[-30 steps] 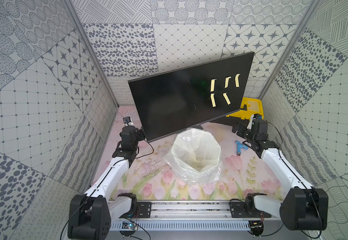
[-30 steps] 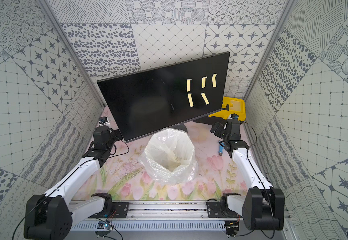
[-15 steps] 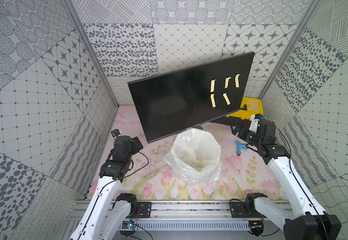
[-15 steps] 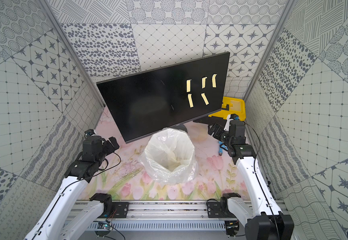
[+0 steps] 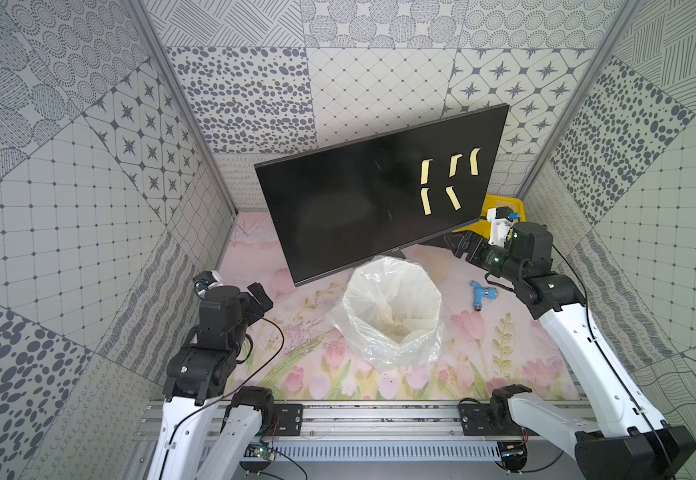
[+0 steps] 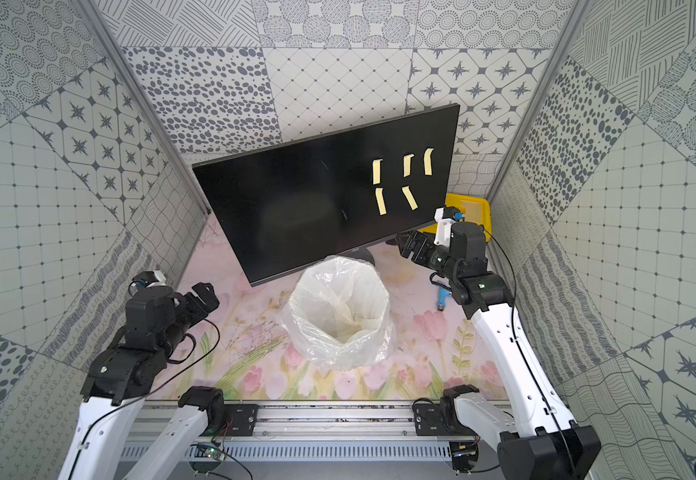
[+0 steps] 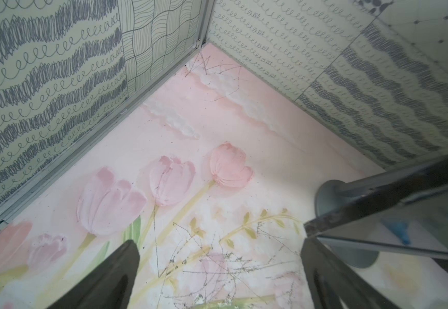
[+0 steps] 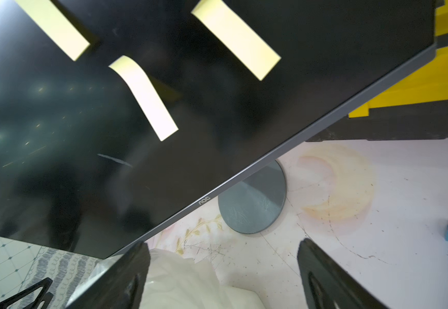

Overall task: Remove the sticky note from the monitor
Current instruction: Tear off the sticky note from the monitor.

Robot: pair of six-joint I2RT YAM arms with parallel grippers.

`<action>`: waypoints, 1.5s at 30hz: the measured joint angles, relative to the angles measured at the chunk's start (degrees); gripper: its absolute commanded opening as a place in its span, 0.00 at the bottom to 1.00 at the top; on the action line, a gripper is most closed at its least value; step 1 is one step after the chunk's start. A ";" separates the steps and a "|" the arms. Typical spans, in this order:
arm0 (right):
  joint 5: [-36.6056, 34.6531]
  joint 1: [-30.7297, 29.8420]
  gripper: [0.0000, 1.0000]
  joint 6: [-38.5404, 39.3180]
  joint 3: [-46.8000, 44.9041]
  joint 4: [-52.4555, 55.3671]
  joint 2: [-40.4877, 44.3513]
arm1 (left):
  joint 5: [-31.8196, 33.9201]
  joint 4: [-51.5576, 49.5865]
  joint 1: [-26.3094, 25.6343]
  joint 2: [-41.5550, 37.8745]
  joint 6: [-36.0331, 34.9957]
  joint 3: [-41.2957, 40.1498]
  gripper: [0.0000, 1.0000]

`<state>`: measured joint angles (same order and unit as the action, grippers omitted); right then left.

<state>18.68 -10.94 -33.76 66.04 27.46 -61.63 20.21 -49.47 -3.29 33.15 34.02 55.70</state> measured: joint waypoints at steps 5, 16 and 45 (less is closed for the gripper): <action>1.95 -0.57 0.89 -1.99 3.43 -0.44 -1.66 | -7.89 -7.04 -0.02 -3.50 2.08 6.49 0.99; 9.88 -0.61 0.81 -11.82 6.51 -10.75 -11.13 | -31.41 -9.73 -0.02 -3.93 14.27 10.27 0.99; 9.53 -2.51 0.73 -18.38 5.09 -22.80 -15.50 | -27.89 3.39 -44.94 23.06 17.53 17.55 0.99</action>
<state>28.21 -13.45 -52.14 71.13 4.67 -77.12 -7.68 -46.09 -48.23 56.21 51.55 73.25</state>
